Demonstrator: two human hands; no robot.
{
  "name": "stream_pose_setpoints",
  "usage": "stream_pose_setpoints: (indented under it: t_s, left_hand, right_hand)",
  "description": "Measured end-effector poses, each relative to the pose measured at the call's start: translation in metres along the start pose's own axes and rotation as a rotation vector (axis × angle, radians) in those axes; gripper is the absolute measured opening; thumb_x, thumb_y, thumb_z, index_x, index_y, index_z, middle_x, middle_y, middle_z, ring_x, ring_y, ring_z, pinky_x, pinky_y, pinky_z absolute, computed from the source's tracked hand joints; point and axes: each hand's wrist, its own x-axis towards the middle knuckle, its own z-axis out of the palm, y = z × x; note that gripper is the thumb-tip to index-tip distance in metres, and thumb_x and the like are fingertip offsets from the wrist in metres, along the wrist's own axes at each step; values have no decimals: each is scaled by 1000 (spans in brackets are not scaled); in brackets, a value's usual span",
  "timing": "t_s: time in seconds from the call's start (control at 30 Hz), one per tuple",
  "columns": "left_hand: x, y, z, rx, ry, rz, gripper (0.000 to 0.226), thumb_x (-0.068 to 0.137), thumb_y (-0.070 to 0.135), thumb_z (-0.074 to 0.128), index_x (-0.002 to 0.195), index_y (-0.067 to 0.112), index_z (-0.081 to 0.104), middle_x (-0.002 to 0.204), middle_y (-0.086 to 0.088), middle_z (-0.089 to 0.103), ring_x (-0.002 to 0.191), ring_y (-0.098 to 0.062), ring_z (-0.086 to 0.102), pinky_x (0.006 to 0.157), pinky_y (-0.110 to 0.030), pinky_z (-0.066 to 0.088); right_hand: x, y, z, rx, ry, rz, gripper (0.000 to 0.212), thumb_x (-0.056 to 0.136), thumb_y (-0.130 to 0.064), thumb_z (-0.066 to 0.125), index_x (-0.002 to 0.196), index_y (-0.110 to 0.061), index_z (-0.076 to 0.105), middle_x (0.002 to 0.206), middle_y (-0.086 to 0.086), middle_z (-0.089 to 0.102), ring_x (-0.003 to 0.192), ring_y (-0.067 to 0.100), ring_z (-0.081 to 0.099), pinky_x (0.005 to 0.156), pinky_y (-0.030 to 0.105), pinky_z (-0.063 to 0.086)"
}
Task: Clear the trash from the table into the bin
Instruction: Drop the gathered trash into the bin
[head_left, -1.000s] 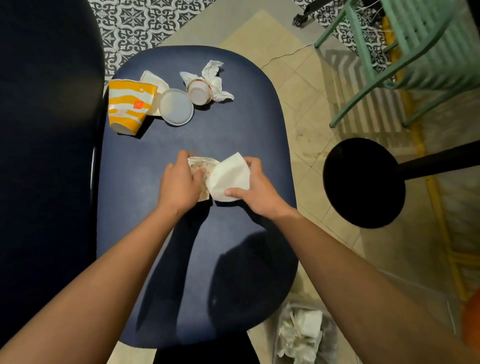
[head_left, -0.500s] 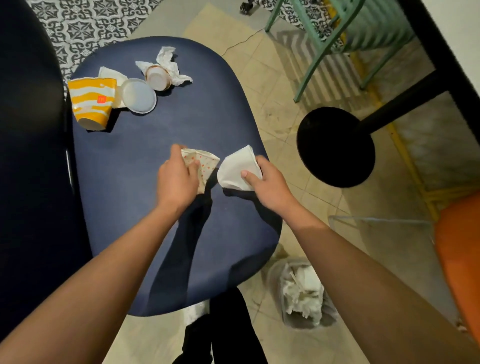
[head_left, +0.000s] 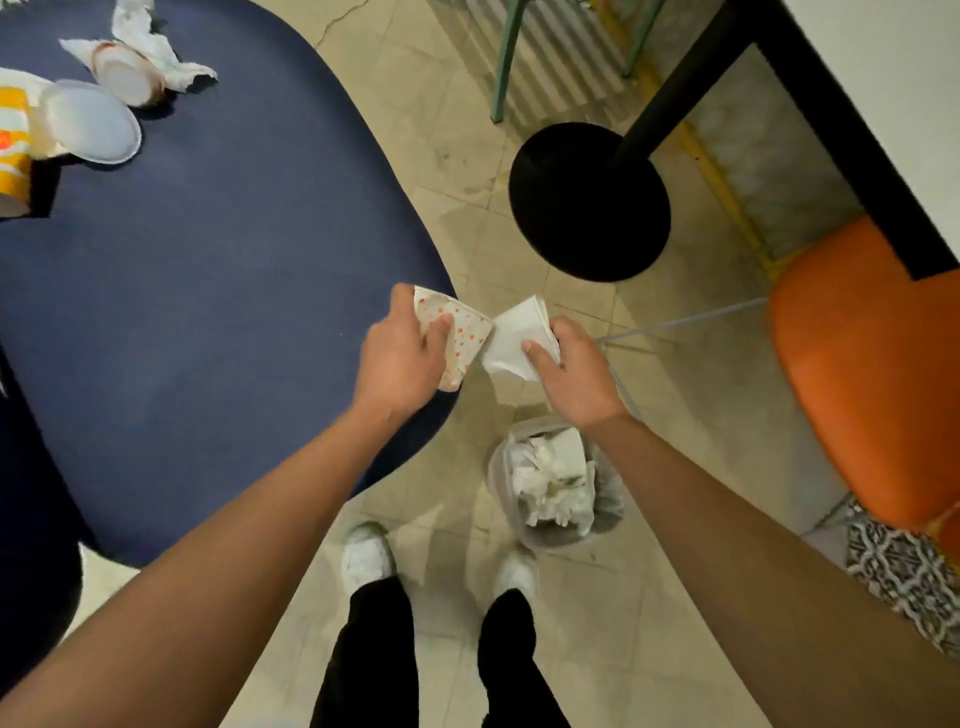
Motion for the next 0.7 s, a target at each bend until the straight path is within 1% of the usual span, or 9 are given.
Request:
stream_pose_setpoints:
  t_s: [0.07, 0.13, 0.2, 0.27, 0.37, 0.43, 0.5, 0.63, 0.7]
  left_hand:
    - [-12, 3, 29, -16, -37, 16, 22, 96, 29, 45, 104, 10, 40, 86, -9, 59, 79, -27, 56, 67, -39, 46]
    - [-22, 2, 58, -30, -69, 13, 19, 96, 29, 45, 101, 12, 38, 86, -11, 60, 78, -28, 56, 66, -37, 44]
    - [-31, -4, 88, -28, -88, -7, 18, 96, 28, 45, 101, 12, 39, 88, -7, 59, 81, -27, 56, 65, -35, 41]
    - [-40, -12, 119, -17, -106, -56, 19, 96, 27, 45, 106, 11, 41, 92, -7, 59, 85, -28, 57, 66, -33, 38]
    - [-50, -28, 157, 3, -156, -116, 28, 96, 25, 44, 117, 8, 41, 104, -14, 62, 95, -34, 59, 75, -37, 44]
    - [-57, -38, 183, 29, -184, -143, 31, 96, 23, 44, 121, 7, 40, 108, -15, 61, 99, -35, 58, 76, -33, 40]
    - [-61, -49, 203, 69, -214, -177, 33, 95, 21, 43, 124, 6, 39, 108, -18, 60, 99, -36, 57, 75, -32, 37]
    - [-67, -72, 249, 136, -277, -201, 32, 95, 19, 42, 123, 6, 35, 101, -23, 62, 94, -41, 58, 74, -38, 41]
    - [-69, -81, 267, 169, -295, -197, 31, 94, 15, 41, 123, 4, 35, 103, -23, 61, 95, -41, 57, 74, -39, 41]
  right_hand:
    - [-11, 34, -2, -24, -7, 50, 15, 96, -23, 49, 102, -10, 53, 96, 3, 51, 84, 17, 48, 63, 21, 31]
    - [-21, 67, -1, -36, -25, 78, 20, 96, -23, 49, 105, -6, 54, 99, 9, 56, 87, 21, 53, 69, 24, 33]
    - [-31, 97, 1, -49, -47, 108, 22, 96, -20, 48, 109, -4, 54, 103, 13, 58, 93, 26, 55, 73, 24, 33]
    - [-39, 128, 4, -78, -65, 149, 24, 95, -16, 48, 114, -2, 55, 109, 14, 57, 99, 27, 54, 76, 23, 32]
    - [-47, 163, 8, -178, -101, 166, 26, 94, -13, 46, 114, 2, 55, 110, 17, 55, 101, 29, 52, 74, 22, 29]
    - [-50, 186, 12, -218, -130, 191, 27, 94, -12, 44, 114, 4, 54, 109, 18, 54, 101, 31, 52, 74, 23, 29]
    - [-51, 205, 16, -239, -142, 222, 27, 94, -11, 43, 114, 4, 53, 110, 17, 54, 102, 30, 52, 75, 22, 29]
    - [-50, 241, 28, -275, -155, 251, 24, 94, -10, 43, 111, 4, 53, 110, 19, 54, 102, 31, 52, 72, 24, 29]
    - [-48, 253, 34, -284, -152, 262, 26, 94, -9, 45, 116, 1, 53, 114, 17, 56, 106, 31, 53, 78, 30, 37]
